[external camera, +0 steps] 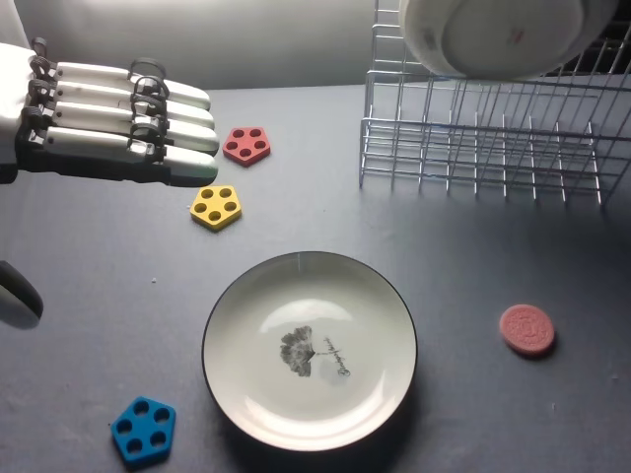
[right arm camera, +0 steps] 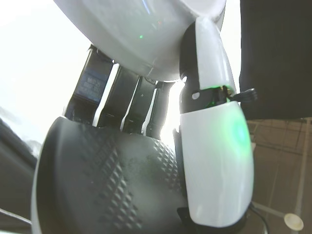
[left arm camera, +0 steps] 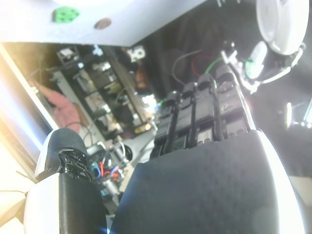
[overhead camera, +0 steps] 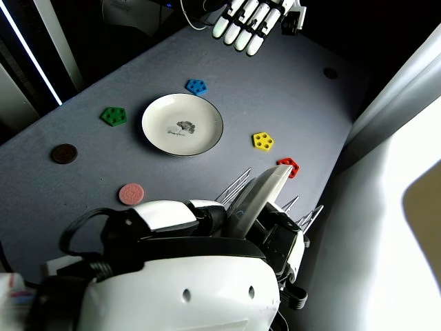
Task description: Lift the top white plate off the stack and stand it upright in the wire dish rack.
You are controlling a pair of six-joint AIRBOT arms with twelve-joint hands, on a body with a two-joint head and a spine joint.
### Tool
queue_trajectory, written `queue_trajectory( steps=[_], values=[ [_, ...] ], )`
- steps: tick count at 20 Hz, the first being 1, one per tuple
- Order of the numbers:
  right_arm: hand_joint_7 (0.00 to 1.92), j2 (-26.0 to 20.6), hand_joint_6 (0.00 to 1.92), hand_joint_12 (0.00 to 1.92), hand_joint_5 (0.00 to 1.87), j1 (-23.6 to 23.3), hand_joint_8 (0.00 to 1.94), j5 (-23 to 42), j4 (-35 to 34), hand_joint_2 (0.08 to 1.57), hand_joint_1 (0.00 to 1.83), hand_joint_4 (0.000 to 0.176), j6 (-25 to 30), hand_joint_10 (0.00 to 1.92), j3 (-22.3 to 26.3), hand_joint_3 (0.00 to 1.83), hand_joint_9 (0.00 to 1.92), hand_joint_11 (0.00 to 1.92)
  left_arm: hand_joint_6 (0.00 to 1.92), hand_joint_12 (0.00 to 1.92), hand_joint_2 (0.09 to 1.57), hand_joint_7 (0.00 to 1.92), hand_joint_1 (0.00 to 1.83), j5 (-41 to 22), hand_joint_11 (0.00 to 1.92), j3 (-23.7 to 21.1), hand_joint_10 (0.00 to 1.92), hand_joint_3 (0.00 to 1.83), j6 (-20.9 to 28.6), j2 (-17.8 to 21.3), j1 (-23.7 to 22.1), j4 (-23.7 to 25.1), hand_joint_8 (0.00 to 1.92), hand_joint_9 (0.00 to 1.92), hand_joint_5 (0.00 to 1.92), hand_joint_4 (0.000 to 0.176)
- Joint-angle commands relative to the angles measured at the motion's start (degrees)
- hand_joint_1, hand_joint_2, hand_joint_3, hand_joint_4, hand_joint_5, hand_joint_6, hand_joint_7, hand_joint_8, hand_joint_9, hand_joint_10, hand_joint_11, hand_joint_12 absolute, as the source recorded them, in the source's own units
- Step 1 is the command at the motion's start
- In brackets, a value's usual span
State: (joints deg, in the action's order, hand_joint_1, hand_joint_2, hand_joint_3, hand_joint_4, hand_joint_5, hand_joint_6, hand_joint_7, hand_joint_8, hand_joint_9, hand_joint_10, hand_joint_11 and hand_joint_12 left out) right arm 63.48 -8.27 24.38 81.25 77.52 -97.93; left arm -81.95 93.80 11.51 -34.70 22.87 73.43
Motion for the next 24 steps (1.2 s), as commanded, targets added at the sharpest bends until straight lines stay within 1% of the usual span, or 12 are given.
queue_trajectory(
  steps=[1,4,7,11,13,15,17,19,20,21,23,24],
  values=[
    [0.91,-0.7,1.15,1.51,0.79,-0.7,0.81,1.3,-4.3,1.12,1.49,0.000,1.0,0.88,-0.8,0.00,1.02,0.85,0.00,0.07,1.07,0.02,0.21,-3.6,0.00,-0.2,0.00,0.00,0.4,0.8,-1.2,-6.1,0.00,0.01,0.01,0.000],
    [0.92,-0.4,1.16,1.51,0.78,-0.2,0.80,1.7,-4.3,1.12,1.49,0.000,1.0,0.89,-1.1,0.00,1.01,0.85,0.00,0.04,1.06,0.00,0.26,-3.6,0.00,-0.2,0.00,0.00,0.4,0.8,-1.2,-6.2,0.00,0.00,0.00,0.000],
    [0.94,-0.1,1.14,1.49,0.80,0.6,0.77,1.9,-4.5,1.11,1.49,0.000,1.0,0.84,-1.6,0.00,1.04,0.87,0.00,0.05,1.06,0.00,0.21,-3.5,0.00,-0.2,0.00,0.00,0.4,0.8,-1.2,-6.2,0.00,0.00,0.00,0.000],
    [0.91,0.5,1.18,1.50,0.78,1.6,0.80,2.7,-4.9,1.12,1.49,0.000,1.0,0.88,-2.9,0.00,1.01,0.85,0.00,0.06,1.06,0.02,0.24,-3.8,0.02,-0.2,0.01,0.00,0.4,0.8,-1.2,-6.2,0.01,0.02,0.01,0.000],
    [0.93,0.8,1.16,1.50,0.80,2.2,0.77,3.2,-5.2,1.11,1.49,0.000,1.0,0.87,-3.6,0.00,1.02,0.85,0.00,0.16,1.06,0.03,0.25,-3.8,0.00,-0.2,0.00,0.00,0.4,0.8,-1.2,-6.2,0.00,0.03,0.02,0.000],
    [0.94,1.0,1.14,1.50,0.81,2.7,0.75,3.5,-5.5,1.11,1.49,0.000,1.0,0.84,-4.2,0.00,1.04,0.86,0.00,0.07,1.07,0.00,0.23,-3.8,0.00,-0.2,0.00,0.00,0.4,0.8,-1.2,-6.2,0.00,0.00,0.00,0.000],
    [0.93,1.2,1.14,1.48,0.81,3.0,0.76,3.8,-5.5,1.11,1.49,0.000,1.0,0.85,-4.5,0.00,1.03,0.87,0.00,0.11,1.06,0.02,0.22,-3.7,0.00,-0.2,0.00,0.00,0.4,0.8,-1.2,-6.2,0.00,0.01,0.01,0.000],
    [1.19,1.3,0.87,1.27,1.01,3.5,0.37,4.1,-5.5,1.02,1.50,0.000,1.0,0.47,-4.8,0.00,1.27,1.05,0.00,0.12,1.06,0.02,0.25,-3.7,0.00,-0.2,0.00,0.00,0.4,0.8,-1.2,-6.2,0.00,0.02,0.01,0.000],
    [1.23,1.4,0.85,1.25,1.02,3.9,0.30,4.2,-5.6,1.01,1.50,0.000,1.0,0.37,-5.0,0.00,1.32,1.06,0.00,0.12,1.06,0.03,0.25,-3.8,0.00,-0.2,0.00,0.00,0.4,0.8,-1.2,-6.2,0.00,0.02,0.02,0.000],
    [1.06,1.5,1.00,1.39,0.89,4.3,0.56,4.4,-5.7,1.07,1.49,0.000,1.0,0.66,-5.2,0.00,1.14,0.94,0.00,0.10,1.06,0.02,0.24,-3.7,0.00,-0.2,0.00,0.00,0.4,0.8,-1.2,-6.2,0.00,0.01,0.01,0.000],
    [1.21,1.8,0.87,1.27,1.00,5.1,0.35,5.1,-6.2,1.02,1.50,0.000,1.0,0.40,-5.9,0.00,1.31,1.05,0.00,0.12,1.06,0.02,0.26,-3.7,0.00,-0.2,0.00,0.00,0.4,0.8,-1.2,-6.2,0.00,0.02,0.02,0.000],
    [1.26,1.9,0.83,1.27,1.02,5.4,0.27,5.2,-6.4,1.01,1.50,0.000,1.0,0.34,-6.2,0.00,1.33,1.05,0.00,0.12,1.06,0.02,0.27,-3.7,0.00,-0.2,0.00,0.00,0.4,0.8,-1.2,-6.2,0.00,0.02,0.01,0.000]
  ],
)
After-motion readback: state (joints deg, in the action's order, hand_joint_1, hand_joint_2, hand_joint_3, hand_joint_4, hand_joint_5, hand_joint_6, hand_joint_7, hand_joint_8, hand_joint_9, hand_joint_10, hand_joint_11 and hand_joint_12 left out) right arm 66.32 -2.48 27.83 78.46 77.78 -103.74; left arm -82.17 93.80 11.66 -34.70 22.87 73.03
